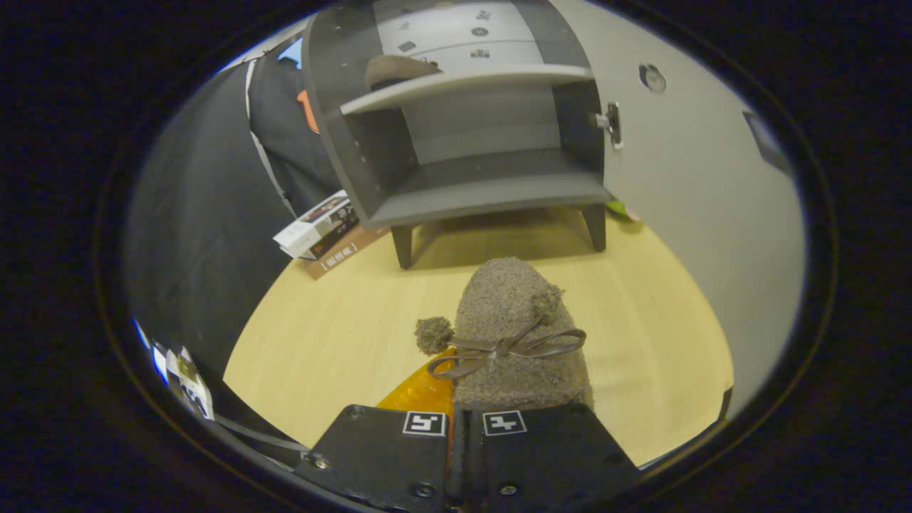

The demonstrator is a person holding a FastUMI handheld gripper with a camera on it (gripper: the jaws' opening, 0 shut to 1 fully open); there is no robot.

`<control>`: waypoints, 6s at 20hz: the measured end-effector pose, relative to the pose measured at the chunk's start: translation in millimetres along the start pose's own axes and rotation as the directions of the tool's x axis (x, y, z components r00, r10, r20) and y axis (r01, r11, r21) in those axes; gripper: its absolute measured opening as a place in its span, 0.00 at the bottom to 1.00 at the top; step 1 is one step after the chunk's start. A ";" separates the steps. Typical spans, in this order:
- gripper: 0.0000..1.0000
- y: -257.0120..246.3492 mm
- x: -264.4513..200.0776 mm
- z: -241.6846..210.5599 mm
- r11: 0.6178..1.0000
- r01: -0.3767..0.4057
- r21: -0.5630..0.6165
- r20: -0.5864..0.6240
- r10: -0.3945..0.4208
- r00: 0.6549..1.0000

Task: Open the shoe cabinet door, grab the shoes and put them into the shoe cabinet, then close the shoe cabinet door.

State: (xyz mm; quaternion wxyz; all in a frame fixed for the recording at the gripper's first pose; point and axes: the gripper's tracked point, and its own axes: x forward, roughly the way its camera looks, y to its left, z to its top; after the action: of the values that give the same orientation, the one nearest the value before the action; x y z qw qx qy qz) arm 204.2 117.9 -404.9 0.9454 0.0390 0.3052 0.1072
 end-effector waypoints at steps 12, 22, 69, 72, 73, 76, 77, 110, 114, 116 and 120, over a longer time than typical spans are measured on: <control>0.06 62.2 -153.3 179.7 0.986 0.022 -0.164 0.330 0.034 0.943; 0.06 58.3 -131.8 339.2 0.971 0.125 -0.205 0.476 -0.012 0.879; 0.95 49.6 -85.2 382.7 0.980 0.166 -0.108 0.428 -0.105 0.898; 0.98 68.6 -138.7 355.5 0.981 0.129 -0.145 0.460 -0.048 0.887; 0.98 69.4 -158.2 347.5 0.979 0.136 -0.151 0.476 -0.048 0.878; 0.98 79.2 -216.9 319.4 0.981 0.113 -0.160 0.518 -0.014 0.855; 0.98 79.1 -235.9 307.8 0.980 0.110 -0.163 0.525 -0.008 0.851; 0.99 -220.7 -378.1 253.5 0.995 -0.003 -0.101 0.507 0.054 0.860; 0.99 -196.8 -368.6 256.8 0.987 -0.063 -0.148 0.493 0.129 0.860; 0.96 -189.4 -369.5 258.4 0.981 -0.054 -0.185 0.488 0.139 0.862; 0.95 -170.0 -368.2 253.9 0.979 -0.015 -0.204 0.478 0.113 0.871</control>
State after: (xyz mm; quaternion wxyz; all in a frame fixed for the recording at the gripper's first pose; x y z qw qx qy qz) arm 92.1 -133.2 -13.3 0.9868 -0.0174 0.0441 0.1547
